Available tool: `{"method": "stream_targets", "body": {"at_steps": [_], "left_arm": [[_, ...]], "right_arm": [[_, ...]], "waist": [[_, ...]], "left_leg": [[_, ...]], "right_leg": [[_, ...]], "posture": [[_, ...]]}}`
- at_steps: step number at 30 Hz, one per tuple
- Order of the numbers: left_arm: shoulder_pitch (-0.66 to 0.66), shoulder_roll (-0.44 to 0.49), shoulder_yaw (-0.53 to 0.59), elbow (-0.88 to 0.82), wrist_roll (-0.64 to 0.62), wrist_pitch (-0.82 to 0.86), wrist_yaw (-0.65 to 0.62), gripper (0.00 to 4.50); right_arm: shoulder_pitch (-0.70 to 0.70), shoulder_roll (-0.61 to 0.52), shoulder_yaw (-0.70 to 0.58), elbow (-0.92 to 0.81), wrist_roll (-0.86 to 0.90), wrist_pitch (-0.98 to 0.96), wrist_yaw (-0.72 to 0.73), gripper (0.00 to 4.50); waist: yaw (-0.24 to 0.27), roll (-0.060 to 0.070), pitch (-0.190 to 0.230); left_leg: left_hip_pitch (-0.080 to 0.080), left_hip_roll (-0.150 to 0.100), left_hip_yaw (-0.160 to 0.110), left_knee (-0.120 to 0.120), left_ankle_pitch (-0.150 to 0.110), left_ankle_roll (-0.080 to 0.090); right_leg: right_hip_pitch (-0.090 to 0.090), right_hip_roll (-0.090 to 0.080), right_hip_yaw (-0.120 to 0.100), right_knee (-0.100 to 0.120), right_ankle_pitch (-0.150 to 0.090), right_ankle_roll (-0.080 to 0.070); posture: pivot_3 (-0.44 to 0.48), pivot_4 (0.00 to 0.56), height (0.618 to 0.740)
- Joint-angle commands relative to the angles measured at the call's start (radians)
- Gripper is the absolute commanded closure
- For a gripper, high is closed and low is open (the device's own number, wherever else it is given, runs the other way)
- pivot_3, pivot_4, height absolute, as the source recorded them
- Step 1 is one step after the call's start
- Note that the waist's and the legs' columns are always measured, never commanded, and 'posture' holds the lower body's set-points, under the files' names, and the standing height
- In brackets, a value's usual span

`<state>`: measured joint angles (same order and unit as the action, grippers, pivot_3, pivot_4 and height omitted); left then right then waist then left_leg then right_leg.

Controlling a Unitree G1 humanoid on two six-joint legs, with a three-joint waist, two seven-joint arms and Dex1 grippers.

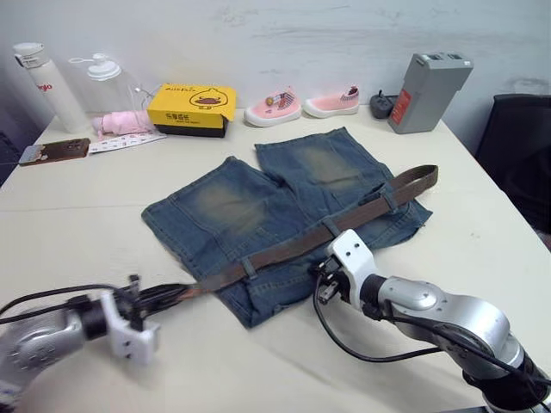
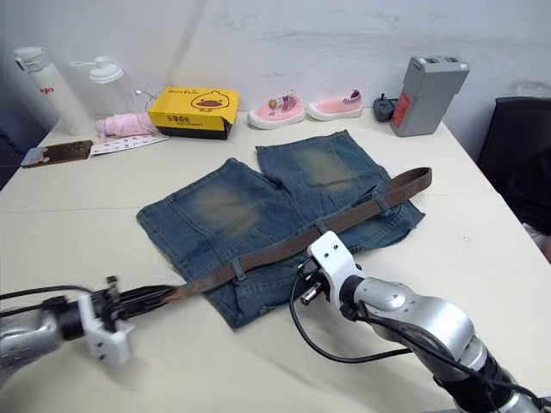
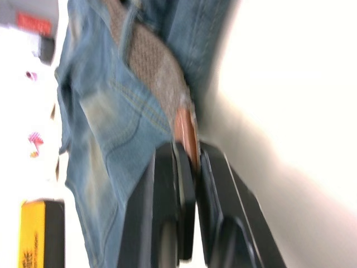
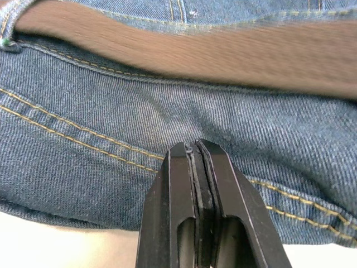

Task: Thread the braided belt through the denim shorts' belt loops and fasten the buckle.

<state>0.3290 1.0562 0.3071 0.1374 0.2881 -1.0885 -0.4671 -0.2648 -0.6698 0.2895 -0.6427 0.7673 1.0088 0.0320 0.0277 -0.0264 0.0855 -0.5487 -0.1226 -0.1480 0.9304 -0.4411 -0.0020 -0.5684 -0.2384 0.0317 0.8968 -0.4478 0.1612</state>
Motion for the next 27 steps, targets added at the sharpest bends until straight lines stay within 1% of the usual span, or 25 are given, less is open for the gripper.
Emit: {"method": "stream_targets", "body": {"at_steps": [1,3,4,5,8,9,11,12,13,14,15,16,17,18,19,20,22,23,25,26,27], "left_arm": [[0.096,0.117,0.194,0.37,0.118,-0.296,0.074,4.5],[0.117,0.163,0.263,0.525,0.224,-0.38,0.123,4.5],[0.132,0.191,0.289,0.6,0.286,-0.399,0.168,4.5],[0.146,0.215,0.304,0.65,0.352,-0.402,0.22,4.5],[0.158,0.248,0.317,0.711,0.457,-0.41,0.316,4.5],[0.156,0.255,0.314,0.717,0.49,-0.405,0.363,4.5],[0.157,0.273,0.3,0.72,0.57,-0.392,0.476,4.5],[0.126,0.263,0.275,0.719,0.528,-0.404,0.475,3.81],[0.092,0.252,0.243,0.701,0.469,-0.418,0.476,3.62],[0.068,0.245,0.216,0.674,0.42,-0.43,0.475,3.17],[0.05,0.249,0.156,0.592,0.315,-0.422,0.469,2.87],[0.048,0.259,0.103,0.52,0.23,-0.405,0.466,2.44],[0.049,0.268,0.065,0.472,0.166,-0.389,0.457,2.12],[0.069,0.284,0.02,0.385,0.085,-0.353,0.437,1.61],[0.095,0.303,-0.017,0.304,0.017,-0.319,0.416,1.34],[0.12,0.323,-0.053,0.215,-0.054,-0.28,0.394,1.08],[0.151,0.36,-0.124,0.03,-0.197,-0.156,0.325,0.21],[0.148,0.375,-0.165,-0.059,-0.262,-0.087,0.291,0.19],[0.095,0.379,-0.263,-0.243,-0.437,0.121,0.212,0.19],[0.037,0.363,-0.316,-0.318,-0.505,0.213,0.166,0.19],[-0.039,0.332,-0.379,-0.383,-0.566,0.32,0.104,0.19]], "right_arm": [[0.009,0.023,0.023,0.036,-0.046,0.047,0.035,4.36],[0.005,0.041,0.02,0.037,-0.057,0.059,0.042,4.36],[0.002,0.049,0.019,0.037,-0.064,0.065,0.049,4.36],[0.0,0.055,0.019,0.036,-0.071,0.07,0.055,4.36],[-0.003,0.069,0.02,0.04,-0.087,0.076,0.07,4.36],[-0.004,0.074,0.02,0.041,-0.094,0.079,0.075,4.36],[-0.002,0.081,0.017,0.041,-0.109,0.084,0.089,4.36],[-0.005,0.085,0.016,0.045,-0.116,0.084,0.095,4.5],[-0.009,0.089,0.015,0.05,-0.123,0.087,0.1,4.5],[-0.011,0.092,0.013,0.053,-0.13,0.09,0.105,4.5],[-0.015,0.097,0.007,0.059,-0.139,0.093,0.106,4.5],[-0.016,0.104,-0.003,0.064,-0.142,0.1,0.107,4.18],[-0.016,0.11,-0.012,0.067,-0.145,0.105,0.11,3.82],[-0.017,0.113,-0.02,0.069,-0.146,0.111,0.116,3.46],[-0.017,0.115,-0.028,0.069,-0.147,0.117,0.121,3.15],[-0.018,0.121,-0.041,0.067,-0.143,0.126,0.124,2.77],[-0.017,0.137,-0.069,0.06,-0.131,0.144,0.134,1.89],[-0.018,0.145,-0.081,0.055,-0.124,0.154,0.14,1.56],[-0.02,0.162,-0.12,0.044,-0.1,0.176,0.15,0.55],[-0.026,0.165,-0.144,0.037,-0.087,0.192,0.155,0.03],[-0.033,0.165,-0.18,0.028,-0.063,0.208,0.167,0.01]], "waist": [[-0.001,-0.003,0.0],[-0.002,-0.007,-0.003],[-0.002,-0.007,-0.003],[-0.001,-0.007,-0.003],[-0.002,-0.008,-0.003],[-0.003,-0.007,-0.003],[-0.003,-0.008,-0.003],[-0.003,-0.008,-0.003],[-0.002,-0.008,-0.004],[-0.002,-0.007,-0.004],[-0.001,-0.007,-0.004],[-0.001,-0.007,-0.004],[0.0,-0.007,-0.004],[0.0,-0.007,-0.004],[-0.001,-0.007,-0.004],[-0.002,-0.008,-0.004],[-0.004,-0.007,-0.004],[-0.004,-0.006,-0.004],[-0.003,-0.005,-0.003],[-0.004,-0.005,-0.003],[-0.002,-0.004,-0.003]], "left_leg": [[0.001,0.0,0.0,0.0,0.0,-0.001],[0.001,0.001,0.001,0.0,-0.001,-0.001],[0.001,0.002,0.002,0.0,-0.002,-0.002],[0.001,0.002,0.003,0.0,-0.002,-0.002],[0.002,0.002,0.003,-0.001,-0.003,-0.003],[0.003,0.002,0.003,-0.001,-0.003,-0.003],[0.005,0.002,0.001,-0.002,-0.003,-0.004],[0.005,0.002,0.001,-0.002,-0.003,-0.004],[0.005,0.003,0.0,-0.003,-0.003,-0.004],[0.005,0.003,-0.001,-0.003,-0.003,-0.004],[0.005,0.003,-0.001,-0.004,-0.003,-0.004],[0.005,0.004,-0.005,-0.004,-0.003,-0.004],[0.006,0.004,-0.007,-0.003,-0.003,-0.004],[0.006,0.005,-0.008,-0.003,-0.003,-0.004],[0.006,0.005,-0.008,-0.003,-0.003,-0.004],[0.007,0.005,-0.009,-0.003,-0.004,-0.004],[0.005,0.005,-0.009,-0.003,-0.003,-0.005],[0.005,0.005,-0.008,-0.003,-0.003,-0.005],[0.004,0.004,-0.007,-0.002,-0.003,-0.005],[0.004,0.003,-0.007,-0.002,-0.003,-0.005],[0.004,0.003,-0.007,-0.002,-0.003,-0.005]], "right_leg": [[-0.001,0.0,0.0,0.002,-0.001,-0.001],[-0.001,0.0,0.0,0.003,-0.004,0.0],[0.0,-0.001,0.0,0.002,-0.007,0.003],[0.0,-0.001,0.0,0.003,-0.009,0.003],[0.002,0.0,0.001,0.004,-0.01,0.005],[0.001,0.0,0.001,0.004,-0.011,0.006],[0.001,0.001,0.0,0.008,-0.01,0.012],[0.001,0.002,0.0,0.008,-0.009,0.015],[0.001,0.002,-0.001,0.009,-0.008,0.018],[0.001,0.002,-0.001,0.009,-0.007,0.02],[0.001,0.002,-0.001,0.01,-0.007,0.021],[0.0,0.003,-0.003,0.011,-0.007,0.022],[0.0,0.004,-0.006,0.01,-0.007,0.022],[0.0,0.004,-0.007,0.011,-0.007,0.022],[0.0,0.004,-0.007,0.011,-0.007,0.022],[-0.001,0.005,-0.008,0.011,-0.007,0.022],[0.0,0.004,-0.007,0.01,-0.007,0.022],[0.0,0.003,-0.007,0.01,-0.007,0.022],[0.0,0.003,-0.004,0.009,-0.007,0.022],[0.001,0.003,-0.004,0.008,-0.007,0.022],[0.001,0.003,-0.003,0.008,-0.007,0.022]], "posture": [[0.0,0.15,0.618],[0.0,0.15,0.618],[0.0,0.15,0.618],[0.0,0.15,0.618],[0.0,0.15,0.618],[0.0,0.15,0.618],[0.0,0.15,0.618],[0.0,0.15,0.618],[0.0,0.15,0.618],[0.0,0.15,0.618],[0.0,0.15,0.618],[0.0,0.15,0.618],[0.0,0.15,0.618],[0.0,0.15,0.618],[0.0,0.15,0.618],[0.0,0.15,0.618],[0.0,0.15,0.618],[0.0,0.15,0.618],[0.0,0.15,0.618],[0.0,0.15,0.618],[0.0,0.15,0.618]]}}
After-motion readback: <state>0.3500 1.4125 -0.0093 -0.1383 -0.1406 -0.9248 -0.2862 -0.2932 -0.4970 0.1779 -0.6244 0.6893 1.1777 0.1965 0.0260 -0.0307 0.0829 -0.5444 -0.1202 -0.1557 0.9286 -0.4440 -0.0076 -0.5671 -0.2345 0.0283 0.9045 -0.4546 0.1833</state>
